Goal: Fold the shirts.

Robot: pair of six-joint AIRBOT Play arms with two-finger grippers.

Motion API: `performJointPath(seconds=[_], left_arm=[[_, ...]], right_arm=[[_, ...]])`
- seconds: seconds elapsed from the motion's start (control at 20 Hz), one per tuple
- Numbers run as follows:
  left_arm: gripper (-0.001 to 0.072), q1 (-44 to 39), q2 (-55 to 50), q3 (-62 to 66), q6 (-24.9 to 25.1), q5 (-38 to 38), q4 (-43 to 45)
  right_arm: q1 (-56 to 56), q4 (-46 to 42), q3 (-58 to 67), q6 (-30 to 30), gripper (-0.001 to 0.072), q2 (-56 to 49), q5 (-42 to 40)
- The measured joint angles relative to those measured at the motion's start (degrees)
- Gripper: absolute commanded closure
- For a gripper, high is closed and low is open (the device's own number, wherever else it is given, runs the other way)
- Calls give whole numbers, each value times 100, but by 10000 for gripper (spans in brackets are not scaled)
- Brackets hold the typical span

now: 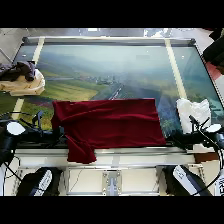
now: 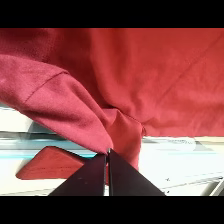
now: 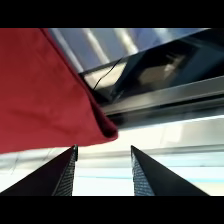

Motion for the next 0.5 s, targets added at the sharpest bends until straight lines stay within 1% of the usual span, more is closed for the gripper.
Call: performJointPath(seconds=[0.1,0.15,0.25,0.35,0.4,0.45,0.5], left_arm=[[696,0,2,2,2,0,-2],[696,0,2,2,0,0,-4],[696,0,2,2,2,0,-46],[696,0,2,2,0,7,-55],[696,0,2,2,2,31,-68],[696,0,2,2,2,63,-74],[696,0,2,2,2,94,-76]], right_arm=[[-24,184,-28,-87,335,-280,-2],[-33,269,-39,-131,353,-407,-15],[-42,433,-50,-214,467,-573,-87],[-48,568,-57,-293,472,-656,-205],[-50,623,-57,-319,533,-684,-254],[-50,658,-57,-343,693,-702,-297],[-50,693,-61,-387,699,-717,-354]])
